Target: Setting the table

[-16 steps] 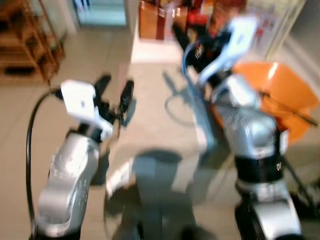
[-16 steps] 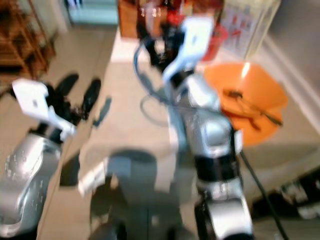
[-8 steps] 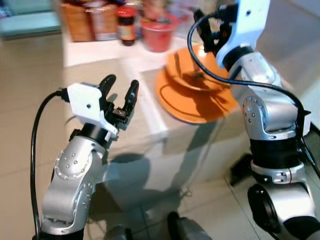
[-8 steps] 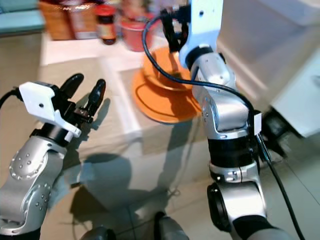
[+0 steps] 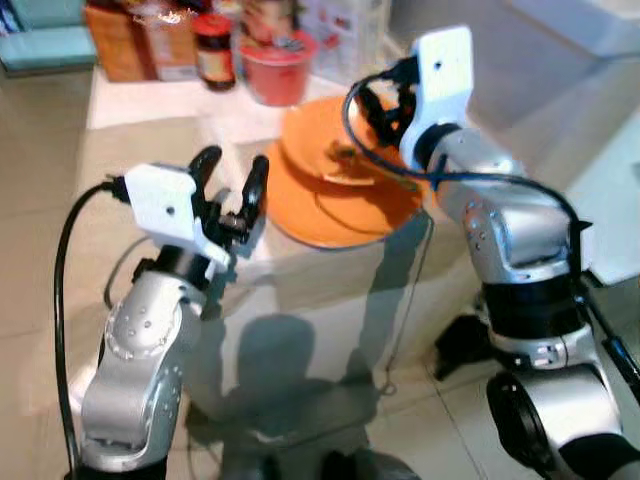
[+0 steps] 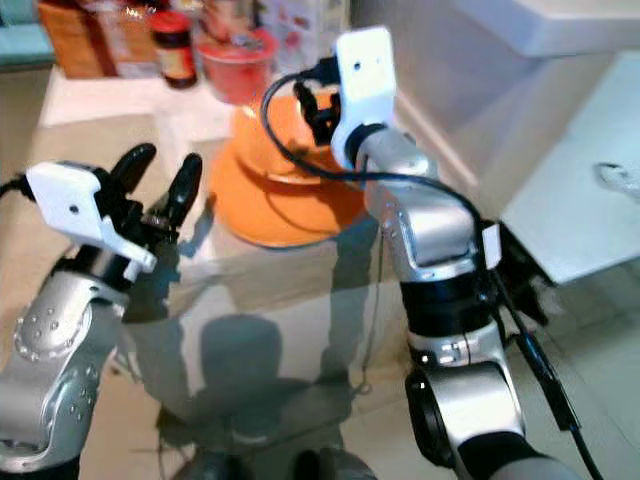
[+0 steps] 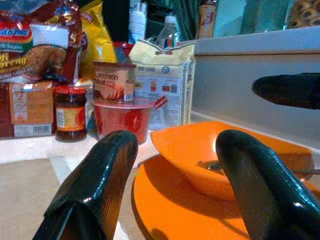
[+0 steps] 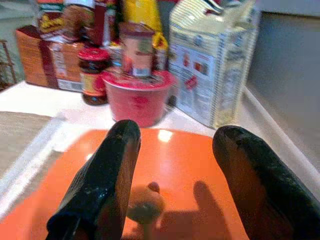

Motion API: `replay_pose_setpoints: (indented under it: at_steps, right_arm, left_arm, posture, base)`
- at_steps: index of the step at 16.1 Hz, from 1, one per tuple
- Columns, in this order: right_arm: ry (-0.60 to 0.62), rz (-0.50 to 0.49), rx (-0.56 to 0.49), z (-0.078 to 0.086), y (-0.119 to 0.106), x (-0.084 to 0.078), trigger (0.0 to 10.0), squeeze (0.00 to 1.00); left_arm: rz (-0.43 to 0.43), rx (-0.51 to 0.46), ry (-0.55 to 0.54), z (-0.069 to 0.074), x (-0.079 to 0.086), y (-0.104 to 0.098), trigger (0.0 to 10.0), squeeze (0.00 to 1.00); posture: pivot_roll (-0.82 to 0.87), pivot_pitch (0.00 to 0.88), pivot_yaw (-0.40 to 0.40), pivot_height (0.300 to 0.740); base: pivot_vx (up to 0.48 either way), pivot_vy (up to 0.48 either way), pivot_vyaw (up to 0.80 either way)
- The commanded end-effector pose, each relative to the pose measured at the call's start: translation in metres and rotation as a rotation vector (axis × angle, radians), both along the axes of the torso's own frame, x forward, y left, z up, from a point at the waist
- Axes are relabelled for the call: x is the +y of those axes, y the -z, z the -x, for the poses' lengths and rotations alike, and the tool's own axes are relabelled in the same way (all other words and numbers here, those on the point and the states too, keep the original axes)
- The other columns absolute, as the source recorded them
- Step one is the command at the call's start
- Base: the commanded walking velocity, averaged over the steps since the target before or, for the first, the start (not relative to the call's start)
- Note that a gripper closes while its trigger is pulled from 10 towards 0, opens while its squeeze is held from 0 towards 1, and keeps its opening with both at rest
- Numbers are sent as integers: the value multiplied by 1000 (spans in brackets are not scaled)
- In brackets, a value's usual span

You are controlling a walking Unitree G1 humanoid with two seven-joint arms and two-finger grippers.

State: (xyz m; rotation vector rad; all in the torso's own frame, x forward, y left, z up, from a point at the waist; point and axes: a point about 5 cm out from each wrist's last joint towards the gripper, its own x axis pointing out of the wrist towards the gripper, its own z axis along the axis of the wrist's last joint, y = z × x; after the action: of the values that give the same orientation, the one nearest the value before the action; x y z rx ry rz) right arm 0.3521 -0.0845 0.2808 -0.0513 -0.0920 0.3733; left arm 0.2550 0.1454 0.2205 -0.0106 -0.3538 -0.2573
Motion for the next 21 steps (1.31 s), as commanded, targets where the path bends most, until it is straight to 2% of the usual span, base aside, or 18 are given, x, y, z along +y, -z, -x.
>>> replay_pose_setpoints:
  at_steps: [1, 3, 5, 8, 9, 12, 14, 17, 19, 21]
  right_arm:
    - [-44, -9, -1, 5, -10, 11, 10000, 0]
    - [-63, -13, 16, 6, -11, 16, 10000, 0]
    - [-79, -3, 99, -2, -2, 25, 10000, 0]
    - [-28, -35, 180, -17, 1, 27, 10000, 0]
    - [-32, -62, 222, -27, -1, 34, 10000, 0]
    - [-82, -65, 250, -35, -5, 49, 10000, 0]
    - [-89, -58, 303, -41, -5, 56, 10000, 0]
    - [-135, -111, 285, -43, -24, 63, 10000, 0]
    - [-171, -119, 287, -43, -34, 67, 10000, 0]
    - [-195, -98, 318, -43, -37, 70, 10000, 0]
  left_arm:
    - [-6, 11, -67, -4, 6, -1, 10000, 0]
    - [-9, 7, -102, -6, 10, -1, 10000, 0]
    - [-8, 6, -124, -7, 12, -2, 10000, 0]
    - [-10, 7, -123, -6, 10, -1, 10000, 0]
    - [-8, 6, -123, -4, 8, -2, 10000, 0]
    - [-18, 20, -136, -1, 7, -1, 10000, 0]
    - [-23, 15, -123, 7, 4, -2, 10000, 0]
    - [-4, -15, -158, 16, 6, -9, 10000, 0]
    - [19, 12, -200, 21, 11, -10, 10000, 0]
    - [19, 29, -199, 28, 9, -8, 10000, 0]
  posture:
    - [-58, 117, -29, 740]
    - [-58, 116, -31, 740]
    - [-56, 116, -33, 740]
    - [-54, 116, -37, 740]
    - [-47, 123, -43, 740]
    - [-41, 144, -52, 740]
    - [-39, 174, -57, 740]
    - [-27, 211, -66, 740]
    - [-30, 259, -71, 740]
    - [-27, 284, -78, 740]
  base:
    - [0, 0, 0]
    - [0, 0, 0]
    - [0, 0, 0]
    - [0, 0, 0]
    - [0, 0, 0]
    - [0, 0, 0]
    - [240, 0, 0]
    - [475, 0, 0]
    - [0, 0, 0]
    - [0, 0, 0]
